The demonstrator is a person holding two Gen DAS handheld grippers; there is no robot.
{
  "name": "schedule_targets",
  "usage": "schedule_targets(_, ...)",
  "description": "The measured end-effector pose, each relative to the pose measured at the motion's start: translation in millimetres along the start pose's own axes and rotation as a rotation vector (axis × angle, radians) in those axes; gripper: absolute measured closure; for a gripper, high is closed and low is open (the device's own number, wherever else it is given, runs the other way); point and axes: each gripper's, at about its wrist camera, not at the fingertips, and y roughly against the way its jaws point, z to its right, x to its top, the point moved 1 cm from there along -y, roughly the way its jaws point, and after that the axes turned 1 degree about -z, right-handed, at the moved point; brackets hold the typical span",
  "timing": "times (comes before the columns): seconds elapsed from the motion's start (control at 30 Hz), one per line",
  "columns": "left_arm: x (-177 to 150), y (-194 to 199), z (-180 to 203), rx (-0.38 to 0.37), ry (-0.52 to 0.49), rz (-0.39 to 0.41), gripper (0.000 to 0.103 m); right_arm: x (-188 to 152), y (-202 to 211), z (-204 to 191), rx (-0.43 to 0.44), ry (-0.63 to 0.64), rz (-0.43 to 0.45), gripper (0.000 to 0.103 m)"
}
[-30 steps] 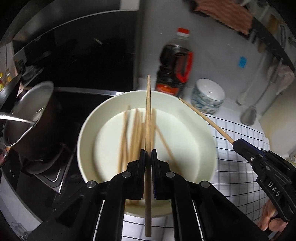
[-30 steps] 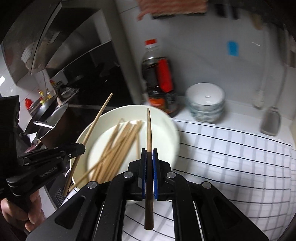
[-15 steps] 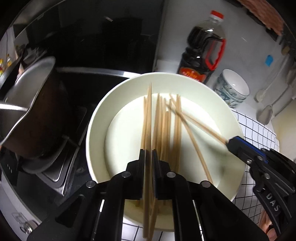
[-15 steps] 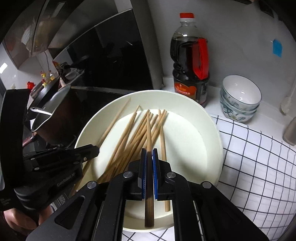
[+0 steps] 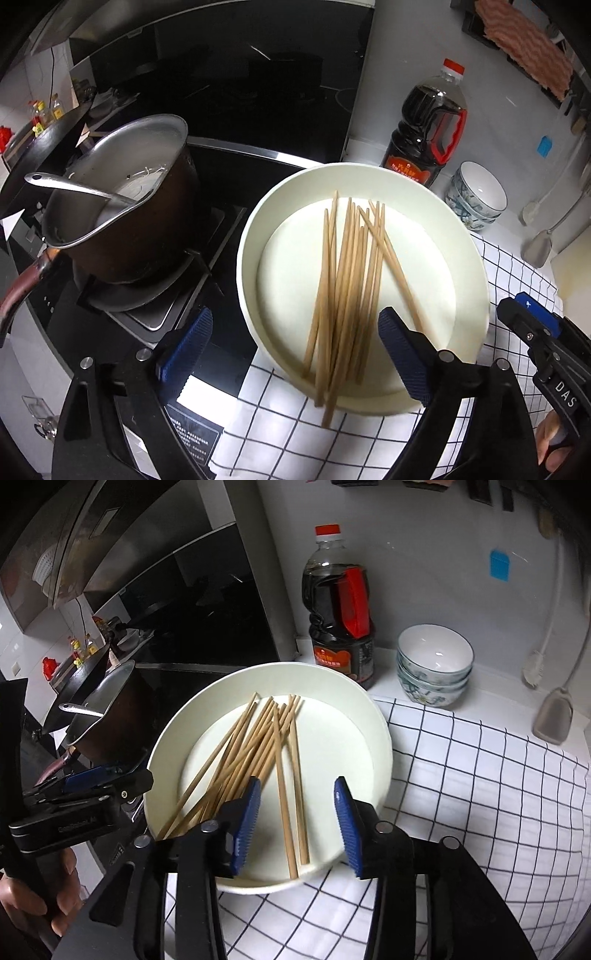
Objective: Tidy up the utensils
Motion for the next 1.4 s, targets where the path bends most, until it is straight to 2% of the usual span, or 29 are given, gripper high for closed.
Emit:
schedule_targets(0.3,-6,22,10,0.01,0.013,-0.002,0.007,-8,20,-3,0.018,0.002,-0.014,0.054)
schedule_targets(1.1,-14,47,29,0.058,-0.025,0.028,0.007,-12,44,2,0.034,0.001,0.023,0.051)
schedule_targets(1.4,-16,50,33,0.099,-0.042,0.026,0.006,-13,48,3,0.038,-0.001,0.028,0.05)
